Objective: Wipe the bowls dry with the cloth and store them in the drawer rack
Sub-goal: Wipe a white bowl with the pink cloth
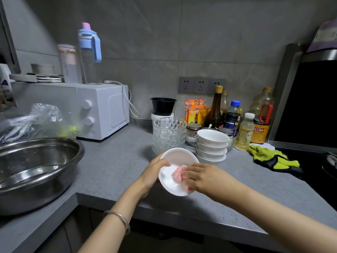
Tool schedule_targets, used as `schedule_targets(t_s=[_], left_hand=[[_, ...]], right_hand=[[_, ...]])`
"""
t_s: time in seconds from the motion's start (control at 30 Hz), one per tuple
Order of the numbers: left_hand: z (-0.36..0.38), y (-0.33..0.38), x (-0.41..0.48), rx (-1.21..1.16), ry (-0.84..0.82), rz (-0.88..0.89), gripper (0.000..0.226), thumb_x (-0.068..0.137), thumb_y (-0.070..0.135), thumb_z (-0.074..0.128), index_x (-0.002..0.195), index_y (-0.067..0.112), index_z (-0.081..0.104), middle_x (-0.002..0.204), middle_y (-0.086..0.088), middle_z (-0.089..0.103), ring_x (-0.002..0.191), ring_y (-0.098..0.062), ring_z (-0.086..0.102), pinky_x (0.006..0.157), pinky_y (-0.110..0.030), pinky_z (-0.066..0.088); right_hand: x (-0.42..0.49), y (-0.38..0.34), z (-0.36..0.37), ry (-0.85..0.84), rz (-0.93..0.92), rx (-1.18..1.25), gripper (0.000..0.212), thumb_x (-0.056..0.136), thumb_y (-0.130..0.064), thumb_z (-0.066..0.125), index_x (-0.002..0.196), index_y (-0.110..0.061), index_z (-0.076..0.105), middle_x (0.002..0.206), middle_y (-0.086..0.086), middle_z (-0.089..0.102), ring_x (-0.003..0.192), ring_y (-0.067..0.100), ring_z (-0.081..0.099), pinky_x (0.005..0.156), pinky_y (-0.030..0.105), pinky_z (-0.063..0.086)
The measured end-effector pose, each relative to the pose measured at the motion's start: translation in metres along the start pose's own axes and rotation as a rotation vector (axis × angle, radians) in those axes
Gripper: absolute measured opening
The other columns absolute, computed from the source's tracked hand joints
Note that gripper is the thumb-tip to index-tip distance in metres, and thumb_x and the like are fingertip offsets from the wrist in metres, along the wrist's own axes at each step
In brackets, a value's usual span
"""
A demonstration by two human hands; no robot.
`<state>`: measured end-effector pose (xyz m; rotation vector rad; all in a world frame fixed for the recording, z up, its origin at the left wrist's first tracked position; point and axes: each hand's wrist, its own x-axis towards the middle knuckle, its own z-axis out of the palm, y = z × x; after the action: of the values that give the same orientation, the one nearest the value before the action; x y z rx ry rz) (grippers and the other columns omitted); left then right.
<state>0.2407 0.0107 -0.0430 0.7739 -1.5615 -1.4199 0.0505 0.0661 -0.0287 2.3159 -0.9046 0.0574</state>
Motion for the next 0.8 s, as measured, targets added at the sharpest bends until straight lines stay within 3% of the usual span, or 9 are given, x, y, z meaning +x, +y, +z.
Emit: schedule_targets(t_s=[0.13,0.27,0.33,0.43,0.5,0.6,0.67,0.73,0.8], left_hand=[[0.012,-0.007,0.0,-0.16,0.085,0.015,0.043,0.064,0.022,0.056,0.106,0.028,0.061,0.096,-0.001,0.068,0.089,-0.015,0.063,0.067,-0.027,0.052],[0.029,-0.013,0.002,-0.305,0.205,0.042,0.036,0.071,0.023,0.056,0.106,0.023,0.062,0.09,-0.004,0.066,0.084,-0.017,0.061,0.062,-0.021,0.052],[0.022,-0.009,0.002,-0.262,0.238,0.079,0.018,0.085,0.013,0.053,0.1,0.018,0.062,0.086,-0.003,0.065,0.082,-0.014,0.06,0.063,-0.015,0.05],[0.008,-0.001,0.0,-0.078,0.154,0.122,0.018,0.088,0.007,0.048,0.092,0.017,0.062,0.084,0.003,0.064,0.071,0.002,0.06,0.063,-0.008,0.045],[0.005,0.002,0.0,-0.015,0.077,0.125,0.015,0.084,0.013,0.05,0.091,0.019,0.062,0.081,0.006,0.064,0.065,0.009,0.059,0.061,-0.007,0.044],[0.008,0.002,0.0,-0.066,0.096,0.113,0.016,0.088,0.01,0.048,0.093,0.019,0.061,0.08,0.006,0.063,0.064,0.009,0.059,0.06,-0.007,0.045],[0.014,-0.003,0.0,-0.148,0.096,0.106,0.026,0.078,0.019,0.054,0.102,0.024,0.062,0.088,0.004,0.067,0.076,0.002,0.064,0.066,-0.016,0.05],[0.025,-0.011,0.0,-0.182,0.094,0.117,0.041,0.07,0.023,0.053,0.109,0.029,0.062,0.097,0.003,0.069,0.088,-0.007,0.065,0.073,-0.024,0.052],[0.035,-0.015,0.0,-0.229,0.149,0.138,0.041,0.07,0.02,0.051,0.109,0.026,0.062,0.094,0.003,0.069,0.087,-0.009,0.064,0.072,-0.021,0.052]], right_hand=[[0.017,-0.02,-0.005,0.034,0.266,0.121,0.008,0.079,-0.02,0.067,0.086,-0.02,0.067,0.075,-0.004,0.069,0.059,0.021,0.064,0.047,0.025,0.041],[0.039,-0.04,-0.021,0.034,0.534,0.404,0.027,0.094,-0.039,0.05,0.102,-0.016,0.062,0.096,0.008,0.069,0.085,0.032,0.064,0.06,0.035,0.036],[0.033,-0.039,-0.024,0.011,0.461,0.436,0.02,0.093,-0.037,0.054,0.1,-0.02,0.061,0.096,0.004,0.068,0.083,0.03,0.062,0.063,0.035,0.043],[0.01,-0.013,-0.012,0.017,0.136,0.132,0.004,0.084,-0.023,0.059,0.081,-0.022,0.062,0.083,-0.004,0.069,0.072,0.022,0.065,0.063,0.027,0.052],[0.003,0.003,-0.011,0.001,0.045,0.029,0.028,0.086,-0.025,0.041,0.078,-0.021,0.067,0.084,-0.003,0.071,0.078,0.021,0.067,0.075,0.031,0.055],[0.006,0.003,-0.011,0.061,0.059,-0.056,0.035,0.082,-0.027,0.038,0.072,-0.019,0.071,0.074,-0.002,0.072,0.069,0.02,0.07,0.062,0.031,0.057],[0.011,-0.009,-0.01,0.061,0.155,-0.015,0.005,0.073,-0.024,0.067,0.07,-0.02,0.068,0.062,-0.005,0.067,0.052,0.018,0.065,0.043,0.021,0.047],[0.018,-0.026,-0.006,0.122,0.346,0.094,0.024,0.058,-0.028,0.086,0.068,-0.022,0.065,0.053,-0.007,0.06,0.04,0.017,0.056,0.037,0.017,0.023],[0.025,-0.035,-0.009,0.235,0.471,0.179,0.021,0.067,-0.035,0.081,0.069,-0.022,0.064,0.055,-0.004,0.062,0.043,0.017,0.056,0.039,0.02,0.016]])
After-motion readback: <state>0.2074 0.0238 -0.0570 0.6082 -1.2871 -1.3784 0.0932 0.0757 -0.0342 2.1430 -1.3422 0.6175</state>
